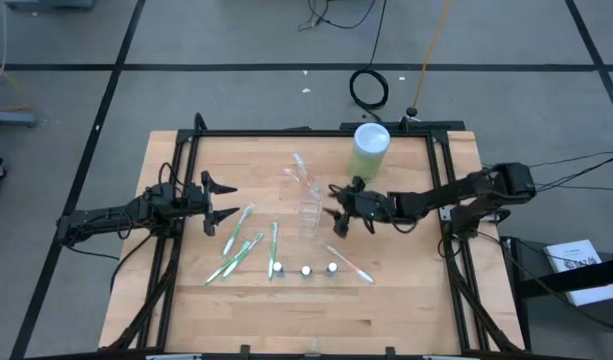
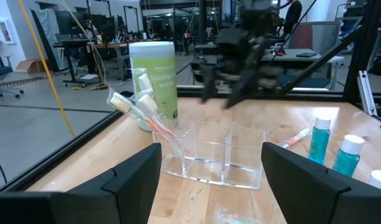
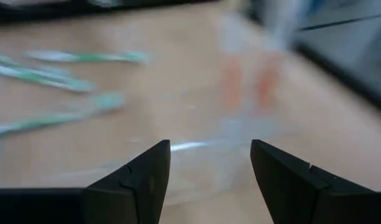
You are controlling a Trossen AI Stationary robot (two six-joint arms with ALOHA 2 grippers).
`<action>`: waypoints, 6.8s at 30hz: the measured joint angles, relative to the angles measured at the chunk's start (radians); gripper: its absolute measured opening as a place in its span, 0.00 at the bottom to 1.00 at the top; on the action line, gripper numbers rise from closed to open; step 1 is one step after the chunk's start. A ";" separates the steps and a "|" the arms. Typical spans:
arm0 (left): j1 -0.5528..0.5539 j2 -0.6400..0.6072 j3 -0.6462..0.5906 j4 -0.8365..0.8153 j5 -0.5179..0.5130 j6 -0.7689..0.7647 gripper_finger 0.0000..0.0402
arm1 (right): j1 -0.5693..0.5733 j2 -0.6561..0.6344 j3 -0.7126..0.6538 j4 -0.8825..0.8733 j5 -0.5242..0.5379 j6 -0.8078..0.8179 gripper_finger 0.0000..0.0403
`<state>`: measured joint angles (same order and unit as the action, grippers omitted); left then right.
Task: Pick & Place toothbrushing station
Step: Put the blue mouthwash into the middle portion of the transparent organizer
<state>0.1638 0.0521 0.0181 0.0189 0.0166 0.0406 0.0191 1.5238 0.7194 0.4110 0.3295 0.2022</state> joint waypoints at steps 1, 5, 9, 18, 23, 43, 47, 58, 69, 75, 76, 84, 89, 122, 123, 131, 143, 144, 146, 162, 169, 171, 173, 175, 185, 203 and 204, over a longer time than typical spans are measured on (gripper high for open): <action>0.000 0.000 0.000 0.000 0.000 0.000 0.71 | 0.019 -0.015 0.000 -0.029 -0.030 0.034 0.53; 0.000 0.000 0.000 0.000 0.000 0.000 0.71 | 0.094 -0.032 -0.001 -0.144 -0.096 0.151 0.53; 0.000 0.000 0.000 0.000 0.000 0.000 0.71 | 0.155 -0.022 -0.001 -0.191 -0.096 0.236 0.53; 0.000 0.000 0.000 0.000 0.000 0.000 0.71 | 0.239 -0.003 -0.001 -0.246 -0.097 0.332 0.53; 0.000 0.000 0.000 0.000 0.000 0.000 0.71 | 0.274 -0.003 -0.001 -0.321 -0.096 0.384 0.53; 0.000 0.000 0.000 0.000 0.000 0.000 0.71 | 0.377 -0.024 -0.001 -0.140 -0.228 0.176 0.53; 0.000 0.000 0.000 0.000 0.000 0.000 0.71 | 0.376 -0.024 -0.001 -0.080 -0.194 0.114 0.53; 0.000 0.000 0.000 0.000 0.000 0.000 0.71 | 0.364 0.022 -0.002 -0.040 -0.172 0.073 0.53; 0.000 0.000 0.000 0.000 0.000 0.000 0.71 | 0.364 0.047 -0.001 -0.008 -0.174 0.070 0.53; 0.000 0.000 0.000 0.000 0.000 0.000 0.71 | 0.364 0.068 -0.001 0.012 -0.175 0.072 0.53; 0.000 0.000 0.000 0.000 0.000 0.000 0.71 | 0.364 0.075 -0.001 0.020 -0.175 0.071 0.53; 0.000 0.000 0.000 0.000 0.000 0.000 0.71 | 0.364 0.090 -0.001 0.034 -0.174 0.046 0.53; 0.000 0.000 0.000 0.000 0.000 0.000 0.71 | 0.362 0.090 -0.001 0.034 -0.174 0.044 0.53; 0.000 0.000 0.000 0.000 0.000 0.000 0.71 | 0.279 0.055 -0.001 0.150 -0.177 -0.010 0.23; 0.000 0.000 0.000 0.000 0.000 0.000 0.71 | 0.272 0.041 -0.001 0.150 -0.177 -0.009 0.23; 0.000 0.000 0.000 0.000 0.000 0.000 0.71 | 0.187 -0.044 -0.001 0.241 -0.177 -0.089 0.23; 0.000 0.000 0.000 0.000 0.000 0.000 0.71 | -0.015 -0.060 0.126 0.125 -0.227 -0.148 0.23; 0.000 0.000 0.000 0.000 0.000 0.000 0.71 | -0.029 -0.060 0.139 0.097 -0.227 -0.154 0.23; 0.000 0.000 0.000 0.000 0.000 0.000 0.71 | -0.055 -0.060 0.153 0.047 -0.227 -0.163 0.23; 0.000 0.000 0.000 0.000 0.001 0.000 0.71 | -0.123 0.102 0.341 -0.214 -0.275 -0.195 0.23; 0.000 0.000 0.000 0.000 0.001 0.000 0.71 | -0.131 0.161 0.374 -0.215 -0.220 -0.214 0.23; 0.000 0.000 0.000 0.000 0.001 0.000 0.71 | -0.131 0.161 0.370 -0.243 -0.221 -0.214 0.23; 0.000 0.000 0.000 0.000 0.001 0.000 0.71 | -0.131 0.166 0.369 -0.241 -0.221 -0.212 0.23; 0.000 0.000 0.000 0.000 0.001 0.000 0.71 | -0.131 0.163 0.369 -0.242 -0.222 -0.212 0.23; 0.000 0.000 0.000 0.000 0.001 0.000 0.71 | -0.129 0.158 0.371 -0.306 -0.221 -0.181 0.23; 0.000 0.000 0.000 0.000 0.000 0.000 0.71 | -0.127 0.158 0.370 -0.420 -0.227 -0.143 0.23; 0.000 0.000 0.000 0.000 0.000 0.000 0.71 | -0.127 0.158 0.370 -0.412 -0.227 -0.142 0.23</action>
<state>0.1642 0.0517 0.0181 0.0189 0.0170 0.0406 -0.1076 1.6817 1.0897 -0.0007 0.1026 0.0604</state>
